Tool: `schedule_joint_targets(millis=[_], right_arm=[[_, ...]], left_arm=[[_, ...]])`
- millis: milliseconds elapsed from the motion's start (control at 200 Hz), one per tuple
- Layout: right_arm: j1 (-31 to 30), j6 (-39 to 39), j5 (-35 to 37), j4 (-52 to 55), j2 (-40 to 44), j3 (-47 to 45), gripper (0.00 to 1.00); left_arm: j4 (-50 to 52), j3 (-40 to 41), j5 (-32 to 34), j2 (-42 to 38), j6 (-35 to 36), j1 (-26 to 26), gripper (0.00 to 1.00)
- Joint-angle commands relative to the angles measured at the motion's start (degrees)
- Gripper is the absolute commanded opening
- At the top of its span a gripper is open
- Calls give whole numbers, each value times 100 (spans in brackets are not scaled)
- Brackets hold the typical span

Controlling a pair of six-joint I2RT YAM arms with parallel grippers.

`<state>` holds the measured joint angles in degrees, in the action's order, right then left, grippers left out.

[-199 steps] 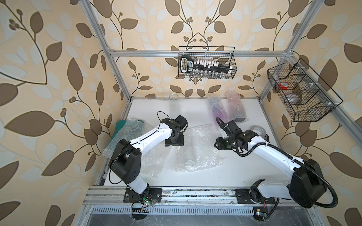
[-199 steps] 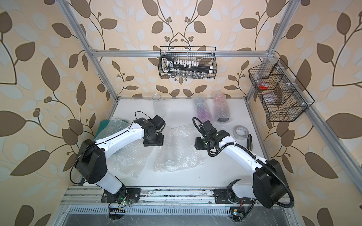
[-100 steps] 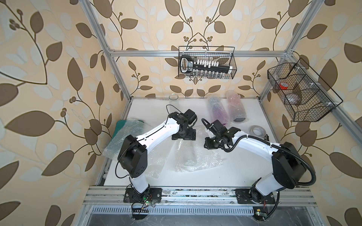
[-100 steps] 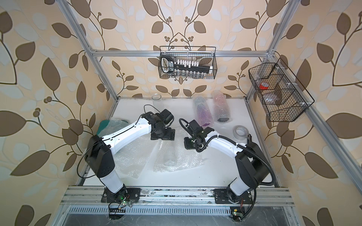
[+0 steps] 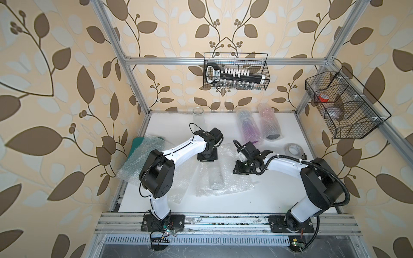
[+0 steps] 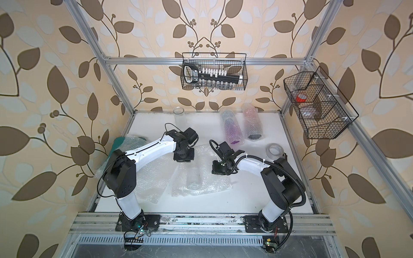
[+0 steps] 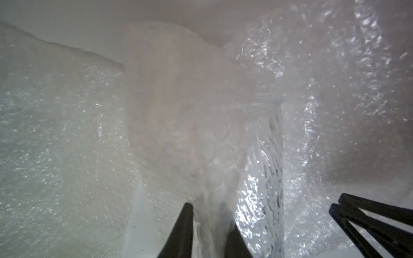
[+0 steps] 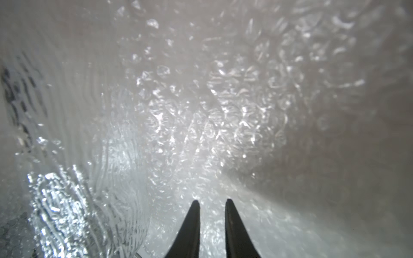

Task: Unwrap the vase from the bubble wrap
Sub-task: Unwrap the bubble wrap at the center of the board.

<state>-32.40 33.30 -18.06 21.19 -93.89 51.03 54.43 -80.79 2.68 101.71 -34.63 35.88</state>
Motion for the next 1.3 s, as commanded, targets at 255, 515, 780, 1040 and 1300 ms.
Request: schedule_joint_targets(millis=[255,515,780,1040,1300], right_arm=[[41,-14,-74,-37,-56,-117,22],[59,-32,-4,23,10,-185,22],[52,-32,81,152,219,-89,23],[52,-136,230,533,546,287,28],[58,-459,562,1016,1010,824,49]], left_arm=[[-250,1424,-294,-1241,142,-990,15],[-729,2029,-631,-1327,344,-1613,23],[-835,2050,-203,-946,582,-1922,53],[50,1251,532,-1285,831,-1909,89],[651,290,-183,-1747,489,-1294,94]])
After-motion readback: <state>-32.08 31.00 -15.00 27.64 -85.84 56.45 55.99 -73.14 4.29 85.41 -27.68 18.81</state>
